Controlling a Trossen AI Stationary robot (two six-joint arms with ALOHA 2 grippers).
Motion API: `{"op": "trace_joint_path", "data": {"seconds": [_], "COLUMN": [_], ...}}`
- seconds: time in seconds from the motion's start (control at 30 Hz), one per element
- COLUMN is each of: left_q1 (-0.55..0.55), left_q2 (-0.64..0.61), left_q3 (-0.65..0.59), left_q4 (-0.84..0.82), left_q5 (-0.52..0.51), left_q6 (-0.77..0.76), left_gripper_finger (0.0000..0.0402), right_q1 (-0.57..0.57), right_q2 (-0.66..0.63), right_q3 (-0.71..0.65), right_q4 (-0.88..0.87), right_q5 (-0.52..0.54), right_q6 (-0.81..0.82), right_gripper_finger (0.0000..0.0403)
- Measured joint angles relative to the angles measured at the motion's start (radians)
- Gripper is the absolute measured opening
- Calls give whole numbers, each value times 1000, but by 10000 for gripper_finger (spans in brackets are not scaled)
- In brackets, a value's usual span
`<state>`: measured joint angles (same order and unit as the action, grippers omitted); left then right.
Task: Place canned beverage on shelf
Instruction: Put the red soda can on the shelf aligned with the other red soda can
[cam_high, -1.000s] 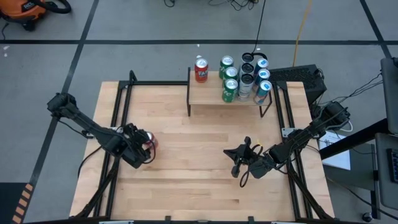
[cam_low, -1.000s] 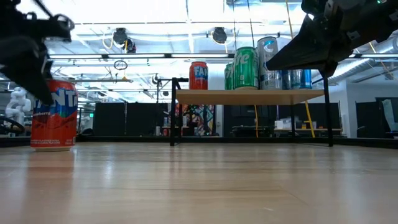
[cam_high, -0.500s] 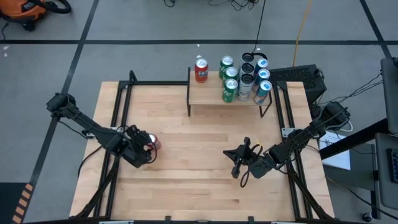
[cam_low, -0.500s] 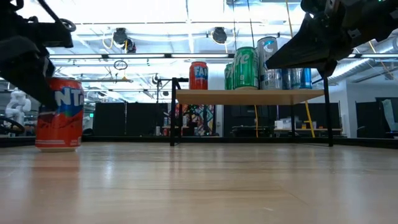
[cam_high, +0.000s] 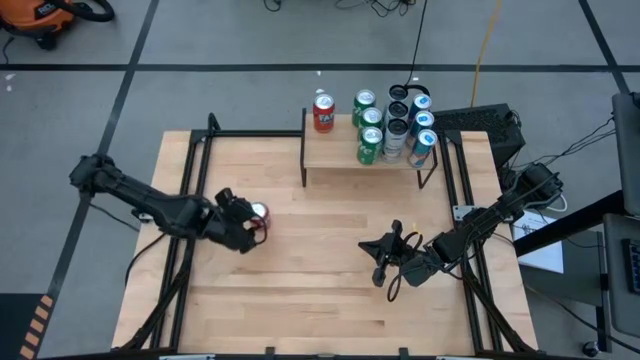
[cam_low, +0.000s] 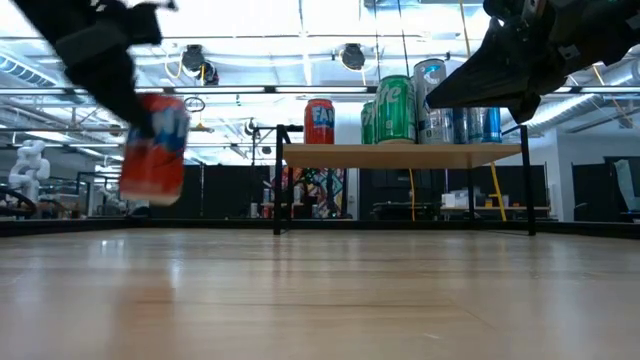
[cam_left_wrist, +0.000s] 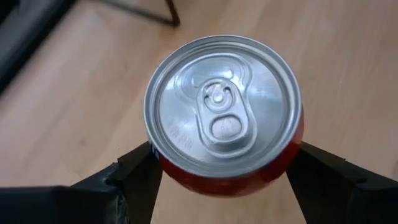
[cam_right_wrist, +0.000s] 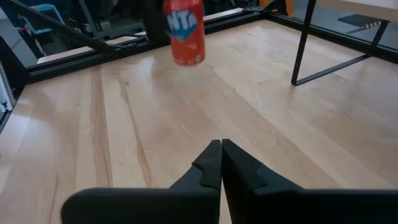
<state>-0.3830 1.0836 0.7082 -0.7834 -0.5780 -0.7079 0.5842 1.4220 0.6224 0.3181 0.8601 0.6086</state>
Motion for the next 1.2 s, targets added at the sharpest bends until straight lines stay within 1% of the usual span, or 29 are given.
{"op": "trace_joint_path", "data": {"seconds": [0.1,0.2,0.33,0.47,0.53,0.7,0.83,1.0,1.13,1.2], "left_q1": [57,118,213,338,411,578,680,757,792,801], "left_q2": [0,0,5,25,52,189,310,411,467,490], "left_q3": [83,178,292,359,375,399,475,558,563,563], "left_q4": [17,62,151,315,399,526,536,550,639,669], "left_q5": [1,14,107,177,249,407,433,452,492,497], "left_q6": [118,278,544,685,736,776,786,800,788,774], "left_gripper_finger": [292,292,292,292,292,291,291,291,291,291], "right_q1": [0,0,0,0,0,0,0,0,0,0], "right_q2": [0,0,0,0,0,0,0,0,0,0], "right_q3": [0,0,0,0,0,0,0,0,0,0], "right_q4": [0,0,0,6,6,13,13,6,3,0], "right_q5": [0,1,1,1,1,1,0,0,0,-1], "right_q6": [0,0,-1,-4,-5,-22,-23,-23,-22,-20], "right_gripper_finger": [0,0,0,0,0,0,0,0,0,0]}}
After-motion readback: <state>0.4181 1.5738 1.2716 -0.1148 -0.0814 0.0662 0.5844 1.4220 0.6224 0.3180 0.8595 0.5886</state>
